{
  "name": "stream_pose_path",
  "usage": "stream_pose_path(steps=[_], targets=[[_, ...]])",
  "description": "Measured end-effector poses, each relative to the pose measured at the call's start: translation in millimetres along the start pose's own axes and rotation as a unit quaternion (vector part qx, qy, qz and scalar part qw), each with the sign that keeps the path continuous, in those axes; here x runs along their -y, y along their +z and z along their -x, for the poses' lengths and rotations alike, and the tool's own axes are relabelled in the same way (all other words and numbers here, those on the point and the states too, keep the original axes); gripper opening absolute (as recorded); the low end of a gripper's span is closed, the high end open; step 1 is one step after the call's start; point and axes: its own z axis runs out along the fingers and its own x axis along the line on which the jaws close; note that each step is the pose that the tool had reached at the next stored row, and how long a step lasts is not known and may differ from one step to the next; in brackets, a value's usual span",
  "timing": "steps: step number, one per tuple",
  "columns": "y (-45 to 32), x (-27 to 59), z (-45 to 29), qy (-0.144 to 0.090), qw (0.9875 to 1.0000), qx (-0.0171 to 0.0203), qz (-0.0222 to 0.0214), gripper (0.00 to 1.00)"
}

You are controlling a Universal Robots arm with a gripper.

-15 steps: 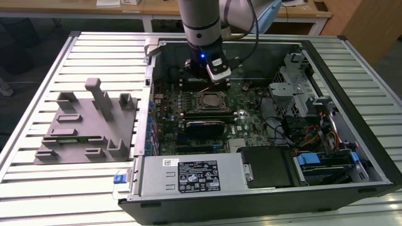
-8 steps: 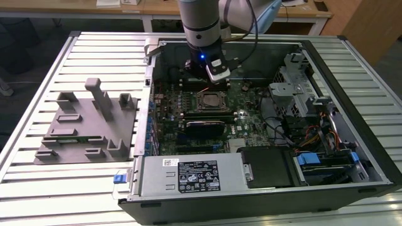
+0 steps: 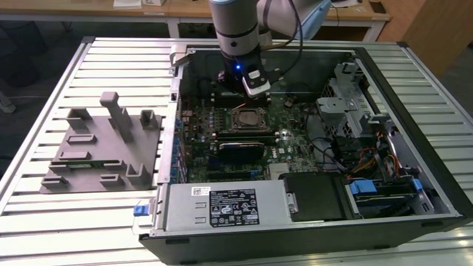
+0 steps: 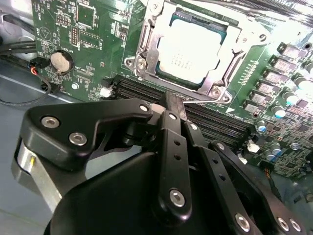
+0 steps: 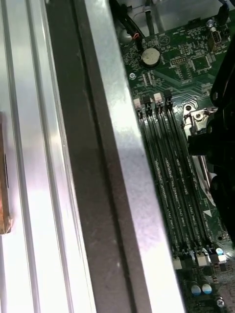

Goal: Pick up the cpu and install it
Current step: 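Install the first cpu locking lever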

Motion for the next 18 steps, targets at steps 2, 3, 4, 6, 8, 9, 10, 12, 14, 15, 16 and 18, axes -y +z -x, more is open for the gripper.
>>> stream_pose_path(steps=[2,3,4,6,8,9,10,12,14,15,16,18], targets=[[1.4,-0.5,-0.1,0.0,1.0,0.0001,0.0001,0.11],[1.9,-0.7,0.0,0.0,1.0,0.0001,-0.0001,0.11],[2.4,-1.0,0.1,0.001,1.0,0.0001,-0.0002,0.11],[3.6,-2.0,0.0,0.001,1.0,0.0003,-0.0002,0.11],[4.6,-3.1,-0.3,0.002,1.0,0.0004,-0.0004,0.11],[5.1,-3.6,-0.5,0.003,1.0,0.0005,-0.0004,0.11],[5.5,-4.2,-0.7,0.003,1.0,0.0006,-0.0005,0.11],[6.2,-4.8,-0.9,0.005,1.0,0.0009,-0.0008,0.11],[6.7,-5.1,-1.0,0.007,1.0,0.0018,-0.0027,0.11],[7.0,-5.2,-1.1,0.009,0.9999,0.0026,-0.0043,0.11],[7.3,-5.3,-1.2,0.012,0.9999,0.0034,-0.0058,0.11],[8.3,-5.7,-1.5,0.019,0.9998,0.0056,-0.0083,0.11]])
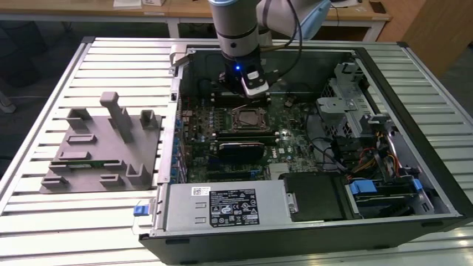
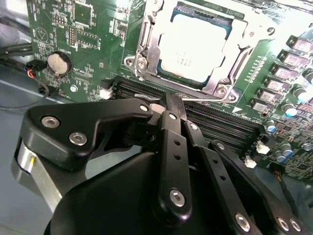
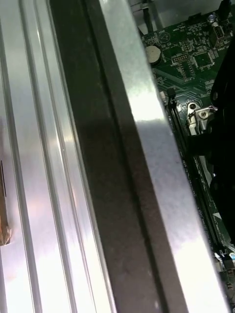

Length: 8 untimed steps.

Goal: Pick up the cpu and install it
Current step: 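Install the first cpu locking lever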

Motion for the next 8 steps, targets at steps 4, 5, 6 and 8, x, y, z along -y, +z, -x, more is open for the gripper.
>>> stream_pose_path(steps=[4,5,6,8], targets=[[1.4,-0.1,-0.2,0.021,0.9998,0.0039,-0.0039,0.11],[1.7,-0.2,-0.3,0.025,0.9997,0.0048,-0.0047,0.11],[1.9,-0.6,-0.5,0.028,0.9996,0.0053,-0.0052,0.11],[1.9,-0.7,-0.4,0.029,0.9996,0.0054,-0.0053,0.11]])
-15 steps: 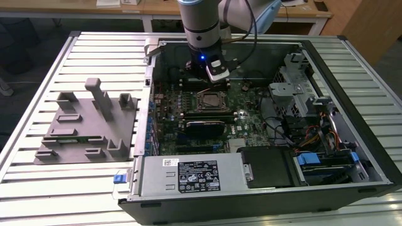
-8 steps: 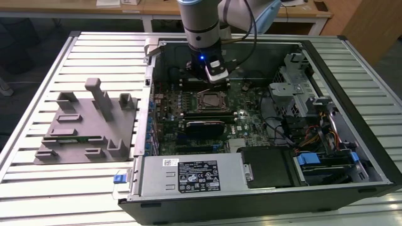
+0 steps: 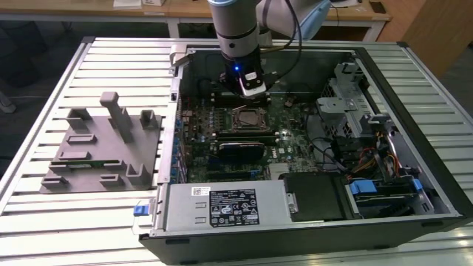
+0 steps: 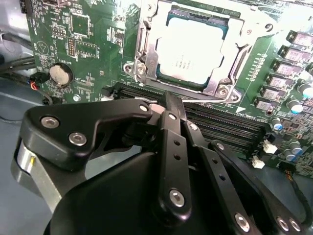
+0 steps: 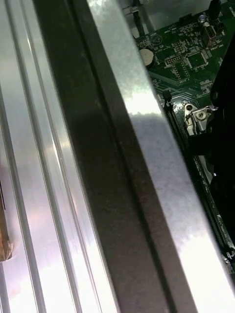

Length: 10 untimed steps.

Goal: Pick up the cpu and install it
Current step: 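Install the first cpu locking lever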

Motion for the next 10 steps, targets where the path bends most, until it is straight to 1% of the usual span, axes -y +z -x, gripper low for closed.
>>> stream_pose_path(steps=[2,3,4,7,8,9,10], targets=[[0.0,0.0,0.0,0.0,1.0,0.0,0.0,0.11],[0.0,0.0,-0.1,0.0,1.0,0.0009,0.0003,0.11],[0.0,0.0,-0.1,0.0,1.0,0.0042,0.0017,0.11],[0.2,0.2,-0.7,-0.002,0.9998,0.0199,0.0079,0.11],[0.3,0.3,-0.9,-0.002,0.9997,0.0244,0.0097,0.11],[0.4,0.4,-1.0,-0.003,0.9996,0.0271,0.0108,0.11],[0.4,0.3,-1.0,-0.003,0.9996,0.0274,0.0109,0.11]])
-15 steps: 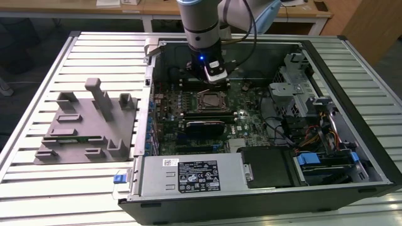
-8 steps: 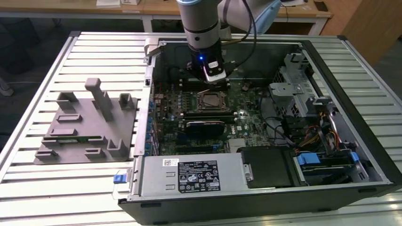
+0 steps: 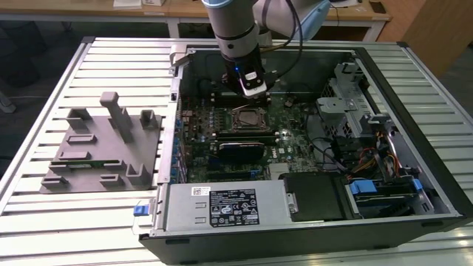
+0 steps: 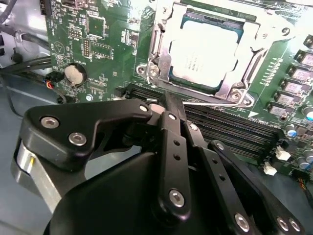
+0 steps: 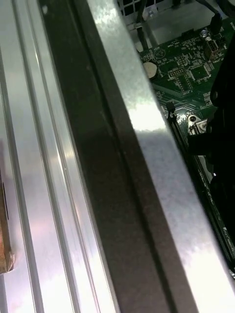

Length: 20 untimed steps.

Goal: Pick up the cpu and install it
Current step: 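Install the first cpu locking lever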

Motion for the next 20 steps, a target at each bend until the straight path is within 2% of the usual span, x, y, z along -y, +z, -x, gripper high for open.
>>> stream_pose_path(steps=[6,15,17,20], targets=[[0.5,0.4,-1.4,0.001,1.0,0.0006,0.0002,0.11],[1.8,-0.5,-9.1,0.01,0.9999,0.0036,-0.0018,0.11],[2.4,-0.3,-9.8,0.017,0.9998,0.0049,-0.0033,0.11],[3.2,-0.1,-10.0,0.036,0.9993,0.0088,-0.0079,0.11]])
